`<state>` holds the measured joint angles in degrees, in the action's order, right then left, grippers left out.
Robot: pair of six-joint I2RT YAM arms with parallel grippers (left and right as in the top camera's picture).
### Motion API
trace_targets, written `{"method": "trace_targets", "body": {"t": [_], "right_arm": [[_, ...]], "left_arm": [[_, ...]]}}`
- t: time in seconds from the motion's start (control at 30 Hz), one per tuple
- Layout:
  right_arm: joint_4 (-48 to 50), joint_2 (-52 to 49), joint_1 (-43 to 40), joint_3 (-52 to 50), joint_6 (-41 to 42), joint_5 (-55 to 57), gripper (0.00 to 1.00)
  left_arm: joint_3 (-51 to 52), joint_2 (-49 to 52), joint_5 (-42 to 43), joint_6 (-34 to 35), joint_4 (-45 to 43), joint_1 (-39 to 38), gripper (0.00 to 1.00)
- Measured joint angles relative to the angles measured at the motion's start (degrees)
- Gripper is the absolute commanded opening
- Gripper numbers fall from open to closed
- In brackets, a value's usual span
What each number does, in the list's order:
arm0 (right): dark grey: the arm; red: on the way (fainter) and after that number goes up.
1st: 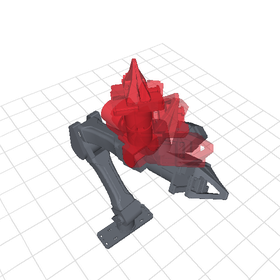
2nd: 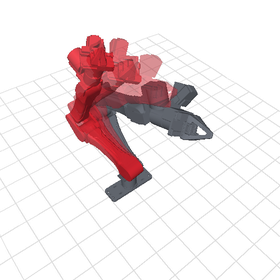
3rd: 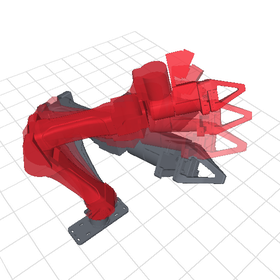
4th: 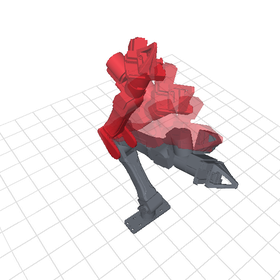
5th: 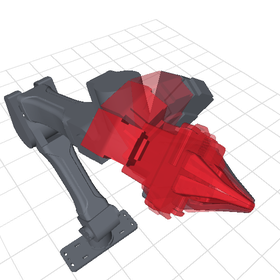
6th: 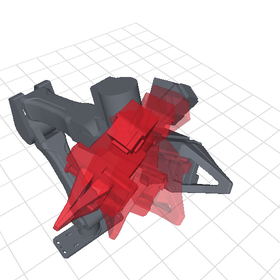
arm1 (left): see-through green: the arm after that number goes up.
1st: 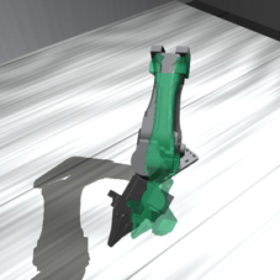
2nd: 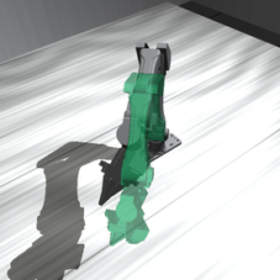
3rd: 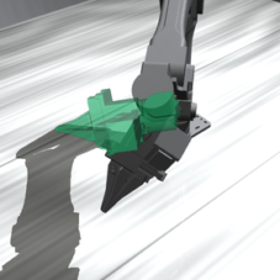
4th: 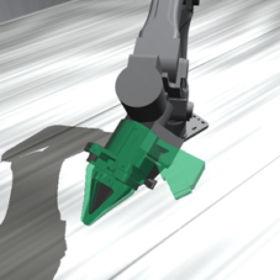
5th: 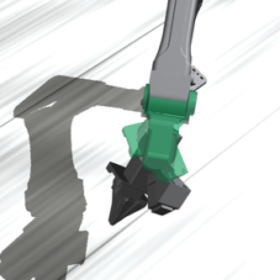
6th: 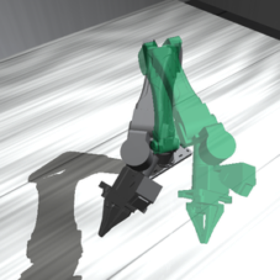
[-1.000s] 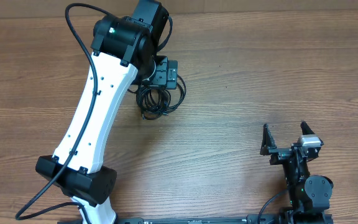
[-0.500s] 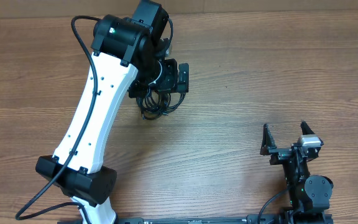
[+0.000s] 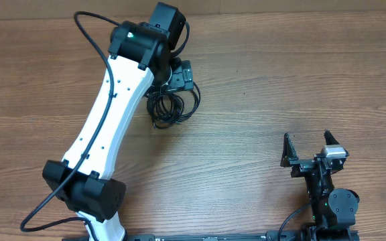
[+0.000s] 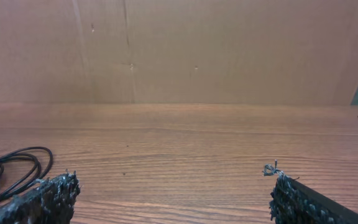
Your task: Untangle cables
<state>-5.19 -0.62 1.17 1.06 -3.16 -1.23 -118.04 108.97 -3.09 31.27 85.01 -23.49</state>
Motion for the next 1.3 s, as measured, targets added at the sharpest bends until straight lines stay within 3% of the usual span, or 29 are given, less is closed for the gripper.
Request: {"method": "trace_targets", "body": {"t": [0.2,0.33,0.5,0.7,0.8,1.07,1.2,1.3], "right_arm": [[0.02,0.0,0.0,0.0,-0.02,0.0,1.0],[0.0,0.0,0.0,0.0,0.0,0.0,1.0],[0.0,0.0,0.0,0.0,-0.04,0.0,1.0],[0.02,0.0,0.0,0.0,-0.04,0.02,1.0],[0.04,0.0,0.0,0.0,0.0,0.02,1.0],[0.04,0.0,0.0,0.0,-0.04,0.0,1.0],[0.02,0.0,0.0,0.0,-0.04,0.02,1.0],[0.02,0.0,0.0,0.0,-0.02,0.0,1.0]], "left_arm": [[3.43,0.0,0.0,-1.97,-5.18,0.0,1.0],[4.48,0.0,-0.83,-3.1,-6.14,0.0,0.81],[8.41,0.0,-2.75,-4.52,-6.91,0.0,0.88],[15.96,0.0,-3.21,-6.45,-7.82,0.0,0.87],[18.56,0.02,-3.23,-8.35,-9.88,0.0,0.81],[19.08,0.02,-3.61,-19.65,-16.7,0.0,0.81],[20.09,0.02,-3.63,-23.12,-19.52,0.0,0.71],[22.25,0.02,-3.63,-25.14,-21.27,0.0,0.78]]}}
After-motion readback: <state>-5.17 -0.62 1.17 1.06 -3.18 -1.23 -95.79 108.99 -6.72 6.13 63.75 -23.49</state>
